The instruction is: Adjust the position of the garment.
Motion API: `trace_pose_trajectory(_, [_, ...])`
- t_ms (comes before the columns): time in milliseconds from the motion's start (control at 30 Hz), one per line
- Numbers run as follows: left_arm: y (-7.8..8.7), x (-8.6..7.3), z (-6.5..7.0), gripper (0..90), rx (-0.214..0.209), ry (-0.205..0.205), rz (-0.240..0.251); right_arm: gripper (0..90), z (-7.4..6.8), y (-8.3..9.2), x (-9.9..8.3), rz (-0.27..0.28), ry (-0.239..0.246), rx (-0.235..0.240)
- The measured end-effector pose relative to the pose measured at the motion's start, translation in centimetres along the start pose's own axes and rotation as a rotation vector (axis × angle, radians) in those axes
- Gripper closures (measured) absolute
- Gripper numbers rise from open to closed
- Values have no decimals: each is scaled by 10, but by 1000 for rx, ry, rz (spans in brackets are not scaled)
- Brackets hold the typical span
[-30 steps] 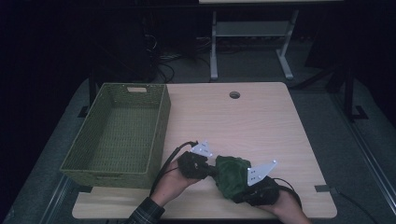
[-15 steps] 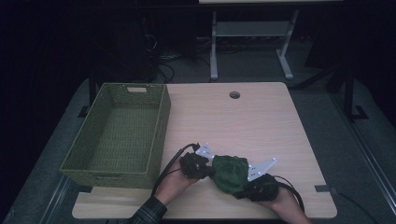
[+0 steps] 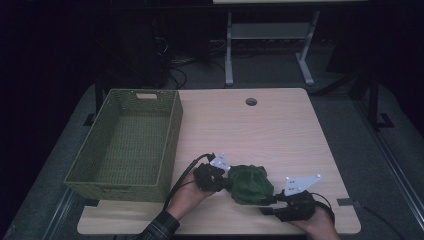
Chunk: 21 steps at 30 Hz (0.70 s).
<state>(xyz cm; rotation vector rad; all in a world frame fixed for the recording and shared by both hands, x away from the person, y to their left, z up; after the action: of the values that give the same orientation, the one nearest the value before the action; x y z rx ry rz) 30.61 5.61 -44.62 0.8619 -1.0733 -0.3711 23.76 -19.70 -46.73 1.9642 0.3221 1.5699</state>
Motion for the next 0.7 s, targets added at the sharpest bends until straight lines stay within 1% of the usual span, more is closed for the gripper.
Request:
trace_pose_trajectory(67, [0, 0, -1, 862, 1, -6, -4, 574, -1, 7, 2, 46, 27, -27])
trace_pose_trajectory(100, [1, 0, 0, 862, -5, 1, 2, 575, -1, 9, 3, 63, 39, -29])
trace_pose_trajectory(133, [1, 0, 0, 861, -5, 1, 2, 575, -1, 9, 3, 63, 39, -29])
trace_pose_trajectory(167, [1, -1, 0, 861, -6, 3, 0, 575, -3, 15, 7, 93, 60, -42])
trace_pose_trajectory(200, [2, -1, 0, 861, -9, 4, -1, 575, -2, 17, 8, 97, 63, -49])
trace_pose_trajectory(267, [2, -1, 0, 859, -12, 6, -1, 583, 0, 19, 8, 88, 43, -51])
trace_pose_trajectory(333, [3, -1, -1, 858, -15, -1, 3, 618, 3, 16, 5, 63, 22, -49])
trace_pose_trajectory(367, [3, -1, -1, 857, -16, -1, 3, 642, 4, 13, 3, 55, 22, -36])
trace_pose_trajectory(400, [3, -1, -1, 857, -19, 1, 3, 656, 4, 9, 3, 29, 11, -37])
trace_pose_trajectory(433, [3, -1, -1, 857, -19, 0, 2, 686, 6, 3, 3, -4, 0, -46])
trace_pose_trajectory(467, [3, -1, -1, 857, -20, 4, 2, 727, 7, -2, 2, -22, -5, -41])
trace_pose_trajectory(500, [3, -1, -1, 856, -21, 7, 3, 754, 8, -7, 1, -39, -5, -35])
trace_pose_trajectory(567, [3, -1, -1, 854, -20, 7, 4, 808, 10, -17, 1, -87, 0, -38])
trace_pose_trajectory(633, [4, -1, -1, 854, -21, 9, 4, 853, 11, -23, 1, -108, 6, -27])
trace_pose_trajectory(700, [4, -2, -2, 853, -22, 7, 2, 867, 10, -28, 0, -132, 10, -27])
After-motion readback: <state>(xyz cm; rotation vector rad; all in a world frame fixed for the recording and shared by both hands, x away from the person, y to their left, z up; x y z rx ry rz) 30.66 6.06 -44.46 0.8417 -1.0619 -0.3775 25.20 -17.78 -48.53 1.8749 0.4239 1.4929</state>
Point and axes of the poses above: each handheld gripper's, and its own axes: y roughly backward along the jaws, x roughly out of its top, z roughly to its right, the point moved 2 cm from there along -y, roughly forward along the jaws, and after that the axes turned 8 degrees about y, right-handed, at the moved point
